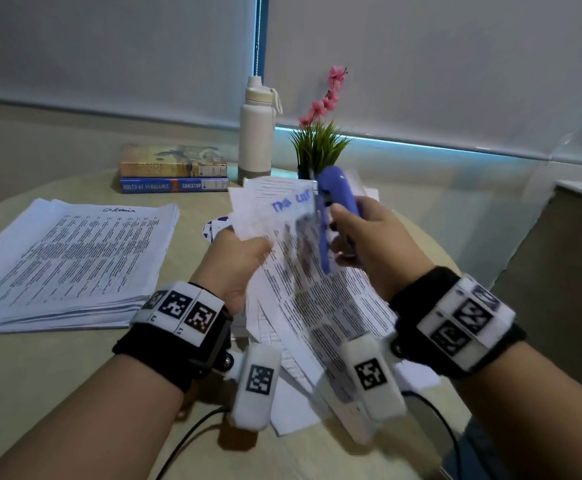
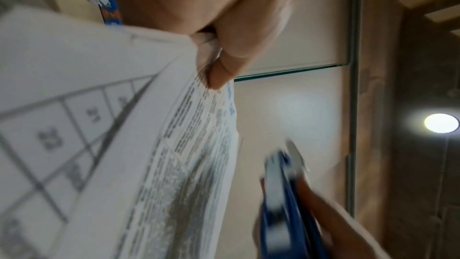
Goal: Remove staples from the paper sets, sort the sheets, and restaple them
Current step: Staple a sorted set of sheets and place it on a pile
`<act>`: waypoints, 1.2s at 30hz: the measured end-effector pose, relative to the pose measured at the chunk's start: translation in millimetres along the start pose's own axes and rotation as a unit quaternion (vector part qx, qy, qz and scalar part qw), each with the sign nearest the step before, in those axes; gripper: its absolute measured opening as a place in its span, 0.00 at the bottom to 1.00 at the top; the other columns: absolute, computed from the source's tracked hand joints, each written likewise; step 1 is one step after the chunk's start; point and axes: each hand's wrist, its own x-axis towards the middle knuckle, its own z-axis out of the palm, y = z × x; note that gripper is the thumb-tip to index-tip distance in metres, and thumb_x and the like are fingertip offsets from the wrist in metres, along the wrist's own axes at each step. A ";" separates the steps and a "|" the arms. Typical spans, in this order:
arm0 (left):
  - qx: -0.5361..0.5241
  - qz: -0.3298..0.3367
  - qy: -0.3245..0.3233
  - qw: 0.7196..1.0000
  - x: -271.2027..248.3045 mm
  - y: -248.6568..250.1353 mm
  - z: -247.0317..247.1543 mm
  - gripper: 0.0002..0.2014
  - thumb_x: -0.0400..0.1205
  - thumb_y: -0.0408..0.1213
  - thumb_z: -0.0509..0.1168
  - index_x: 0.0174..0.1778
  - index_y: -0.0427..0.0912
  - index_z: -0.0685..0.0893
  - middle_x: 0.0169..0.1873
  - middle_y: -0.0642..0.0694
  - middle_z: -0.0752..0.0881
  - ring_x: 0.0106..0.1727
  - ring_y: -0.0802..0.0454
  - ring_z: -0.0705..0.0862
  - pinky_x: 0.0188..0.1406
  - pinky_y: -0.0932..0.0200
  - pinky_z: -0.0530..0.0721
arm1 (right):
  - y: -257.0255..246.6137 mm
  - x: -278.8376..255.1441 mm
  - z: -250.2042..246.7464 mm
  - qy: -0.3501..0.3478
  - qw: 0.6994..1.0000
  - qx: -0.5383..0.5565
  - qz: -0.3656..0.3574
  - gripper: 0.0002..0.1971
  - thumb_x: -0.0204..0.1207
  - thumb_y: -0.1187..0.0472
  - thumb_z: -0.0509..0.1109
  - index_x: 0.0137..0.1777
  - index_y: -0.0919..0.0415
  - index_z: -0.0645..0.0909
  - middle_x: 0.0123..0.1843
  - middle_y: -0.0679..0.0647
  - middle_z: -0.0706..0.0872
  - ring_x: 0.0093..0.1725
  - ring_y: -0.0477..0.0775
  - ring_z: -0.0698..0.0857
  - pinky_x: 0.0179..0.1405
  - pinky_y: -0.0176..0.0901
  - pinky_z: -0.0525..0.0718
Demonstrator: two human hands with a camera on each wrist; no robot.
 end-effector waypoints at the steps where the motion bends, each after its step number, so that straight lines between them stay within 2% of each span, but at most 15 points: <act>1: -0.024 -0.009 0.016 1.000 3.2 0.5 -3.1 0.11 0.82 0.21 0.61 0.55 0.33 0.86 0.52 0.29 0.88 0.50 0.33 0.89 0.55 0.33 0.86 | 6.7 -5.6 -13.2 0.013 0.998 0.054 0.014 0.08 0.81 0.63 0.64 0.58 0.62 0.76 0.25 0.49 0.77 0.21 0.44 0.75 0.21 0.34 0.73; 3: -0.066 -0.016 0.039 0.997 8.3 3.9 -9.1 0.12 0.82 0.22 0.60 0.56 0.35 0.86 0.54 0.30 0.88 0.52 0.31 0.88 0.57 0.29 0.83 | 21.1 -20.3 -38.9 0.038 0.991 0.126 0.024 0.13 0.74 0.58 0.70 0.55 0.64 0.78 0.30 0.60 0.71 0.28 0.54 0.70 0.24 0.39 0.66; 5: -0.103 -0.010 0.048 0.993 12.6 7.1 -15.7 0.11 0.80 0.24 0.62 0.53 0.40 0.87 0.54 0.32 0.89 0.53 0.31 0.88 0.59 0.26 0.81 | 33.3 -40.2 -64.4 0.081 0.987 0.139 0.028 0.15 0.70 0.53 0.73 0.50 0.64 0.79 0.34 0.60 0.68 0.32 0.57 0.61 0.29 0.49 0.53; 8: -0.145 0.012 0.046 0.988 14.3 11.8 -21.3 0.15 0.73 0.29 0.67 0.55 0.39 0.87 0.58 0.32 0.88 0.57 0.34 0.87 0.63 0.28 0.80 | 50.8 -65.5 -92.2 0.138 0.978 0.145 0.055 0.08 0.79 0.60 0.65 0.39 0.60 0.76 0.25 0.54 0.63 0.25 0.51 0.59 0.32 0.55 0.49; 10: -0.158 0.022 0.037 0.987 10.1 17.3 -21.6 0.17 0.74 0.30 0.67 0.60 0.36 0.86 0.62 0.32 0.86 0.60 0.38 0.86 0.66 0.31 0.79 | 56.2 -77.1 -99.2 0.143 0.971 0.173 0.078 0.06 0.76 0.58 0.68 0.42 0.61 0.77 0.26 0.54 0.61 0.24 0.51 0.58 0.32 0.55 0.48; 12: -0.184 0.021 0.010 0.983 6.2 21.0 -20.5 0.13 0.79 0.30 0.63 0.56 0.39 0.89 0.61 0.35 0.88 0.60 0.37 0.87 0.65 0.34 0.80 | 58.5 -82.0 -102.3 0.128 0.962 0.213 0.110 0.15 0.68 0.54 0.73 0.49 0.61 0.78 0.29 0.61 0.64 0.25 0.55 0.63 0.26 0.48 0.56; 13: -0.192 0.019 -0.004 0.981 4.4 21.2 -19.8 0.13 0.82 0.30 0.60 0.54 0.41 0.91 0.59 0.37 0.89 0.59 0.38 0.88 0.62 0.36 0.82 | 56.0 -84.4 -102.5 0.111 0.955 0.248 0.119 0.16 0.66 0.53 0.74 0.50 0.61 0.79 0.31 0.65 0.69 0.27 0.58 0.70 0.25 0.46 0.67; 16: -0.210 0.022 -0.024 0.977 -7.5 21.2 -15.6 0.17 0.86 0.32 0.55 0.53 0.44 0.91 0.56 0.41 0.90 0.55 0.42 0.90 0.53 0.42 0.88 | 52.4 -88.6 -102.7 0.033 0.927 0.363 0.091 0.11 0.72 0.57 0.65 0.46 0.59 0.87 0.33 0.66 0.82 0.29 0.61 0.84 0.33 0.48 0.87; 22: -0.209 0.032 -0.023 0.977 -35.8 12.3 -11.0 0.16 0.86 0.32 0.57 0.66 0.41 0.83 0.62 0.41 0.88 0.62 0.42 0.87 0.58 0.39 0.85 | 43.9 -95.1 -89.6 -0.017 0.920 0.389 0.037 0.15 0.76 0.59 0.61 0.53 0.56 0.89 0.51 0.63 0.89 0.48 0.61 0.89 0.52 0.53 0.87; 25: -0.190 0.048 -0.031 0.980 -49.2 13.5 -21.5 0.18 0.85 0.31 0.58 0.71 0.40 0.79 0.65 0.41 0.86 0.65 0.44 0.85 0.61 0.41 0.84 | 48.4 -91.4 -91.3 -0.004 0.940 0.338 0.033 0.26 0.67 0.55 0.73 0.63 0.69 0.78 0.59 0.68 0.86 0.55 0.66 0.85 0.53 0.57 0.86; 28: -0.104 0.088 0.018 0.990 -53.3 24.8 -58.9 0.23 0.85 0.25 0.57 0.78 0.38 0.71 0.72 0.37 0.80 0.70 0.44 0.80 0.57 0.53 0.86 | 52.6 -88.6 -105.3 0.009 0.958 0.286 0.033 0.34 0.59 0.55 0.77 0.63 0.73 0.76 0.48 0.64 0.88 0.41 0.58 0.87 0.36 0.43 0.86; 30: -0.022 0.111 0.084 0.990 -47.2 38.2 -80.4 0.25 0.85 0.18 0.55 0.80 0.30 0.65 0.78 0.30 0.69 0.78 0.40 0.70 0.65 0.72 0.71 | 52.6 -87.1 -116.2 -0.018 0.969 0.245 0.035 0.38 0.55 0.51 0.84 0.61 0.72 0.77 0.47 0.66 0.85 0.42 0.60 0.83 0.40 0.44 0.82; 31: 0.028 0.147 0.092 0.984 -44.2 46.9 -82.6 0.26 0.84 0.20 0.58 0.80 0.33 0.64 0.79 0.30 0.67 0.80 0.39 0.67 0.70 0.72 0.66 | 52.5 -85.0 -120.7 -0.038 0.974 0.219 0.040 0.43 0.50 0.48 0.86 0.61 0.73 0.77 0.49 0.68 0.83 0.46 0.64 0.79 0.45 0.49 0.77; 34: 0.215 0.216 0.037 0.952 -46.2 67.8 -64.7 0.33 0.72 0.44 0.77 0.67 0.70 0.69 0.74 0.51 0.74 0.75 0.53 0.72 0.71 0.50 0.72 | 48.4 -75.1 -127.5 -0.097 0.982 0.149 0.061 0.42 0.47 0.46 0.88 0.57 0.71 0.79 0.49 0.68 0.79 0.49 0.66 0.72 0.45 0.51 0.66; 36: 0.382 0.167 -0.046 0.908 -44.4 70.8 -37.9 0.41 0.62 0.54 0.81 0.69 0.70 0.69 0.69 0.56 0.76 0.71 0.57 0.73 0.66 0.52 0.72 | 41.2 -67.2 -128.1 -0.129 0.985 0.098 0.063 0.35 0.45 0.44 0.87 0.49 0.63 0.84 0.42 0.64 0.79 0.40 0.61 0.74 0.35 0.45 0.68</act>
